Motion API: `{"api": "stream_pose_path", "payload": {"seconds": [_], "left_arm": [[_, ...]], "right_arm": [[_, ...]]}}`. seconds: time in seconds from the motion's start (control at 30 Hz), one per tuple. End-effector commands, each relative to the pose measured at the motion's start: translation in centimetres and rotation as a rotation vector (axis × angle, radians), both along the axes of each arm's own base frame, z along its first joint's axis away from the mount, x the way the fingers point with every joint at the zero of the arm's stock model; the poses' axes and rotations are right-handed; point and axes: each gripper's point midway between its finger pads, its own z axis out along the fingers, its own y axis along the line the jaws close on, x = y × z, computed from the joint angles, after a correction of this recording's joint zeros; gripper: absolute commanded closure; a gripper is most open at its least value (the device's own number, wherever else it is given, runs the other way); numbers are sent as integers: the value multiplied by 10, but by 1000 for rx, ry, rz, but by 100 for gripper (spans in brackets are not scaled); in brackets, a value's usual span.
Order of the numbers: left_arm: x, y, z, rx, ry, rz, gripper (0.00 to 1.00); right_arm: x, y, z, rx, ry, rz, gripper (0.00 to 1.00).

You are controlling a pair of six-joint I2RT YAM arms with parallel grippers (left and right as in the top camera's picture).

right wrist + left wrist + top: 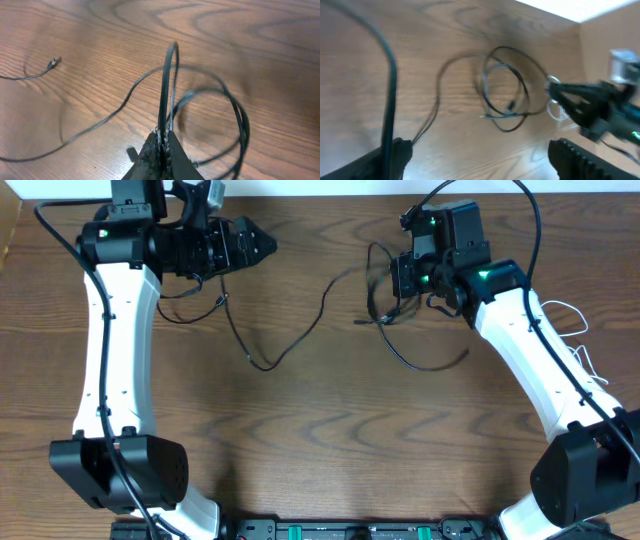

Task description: Untangle cables

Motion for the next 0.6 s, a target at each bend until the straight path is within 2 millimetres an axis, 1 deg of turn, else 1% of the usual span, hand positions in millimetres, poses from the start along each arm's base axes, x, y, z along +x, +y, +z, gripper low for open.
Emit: {"api": "stream_pose_path", "payload": {"seconds": [0.0,0.03,0.07,0.13,0.17,0.2,0.23,0.27,0.3,0.33,0.37,0.4,0.47,0.5,0.57], "left_arm": [[-6,79,-27,329,131,361,7],[-10,91,-31,387,158,415,7],[-15,99,-34,427,179,442,6],[-24,111,-38,499,215,470,6],[-27,114,-39,515,225,474,6],[-25,104,-39,473,217,428,6],[-21,77,-34,383,163,267,6],[-20,59,-30,322,118,153,6],[-21,35,-20,228,56,16,6],[-23,18,-12,154,7,-77,6],[-25,9,-6,108,-16,-119,5],[-29,-8,7,11,-67,-205,5],[-34,-21,19,-68,-113,-275,5],[-37,-30,28,-129,-144,-314,5],[-37,-34,29,-141,-148,-325,5]], "right_arm": [[-5,1,14,22,-15,28,99],[-6,1,14,25,-12,32,99],[-8,4,14,36,-4,44,99],[-11,9,16,63,4,68,99],[-14,13,18,83,7,87,99],[-20,22,23,118,6,149,99],[-29,33,31,155,-11,245,99],[-35,40,36,179,-23,301,99],[-40,45,44,205,-36,346,99],[-43,47,51,217,-46,359,99],[-44,46,56,218,-54,360,99],[-46,46,68,219,-82,364,99],[-50,43,82,219,-121,371,99],[-54,41,95,219,-155,374,99],[-57,37,105,222,-177,370,99]]}}
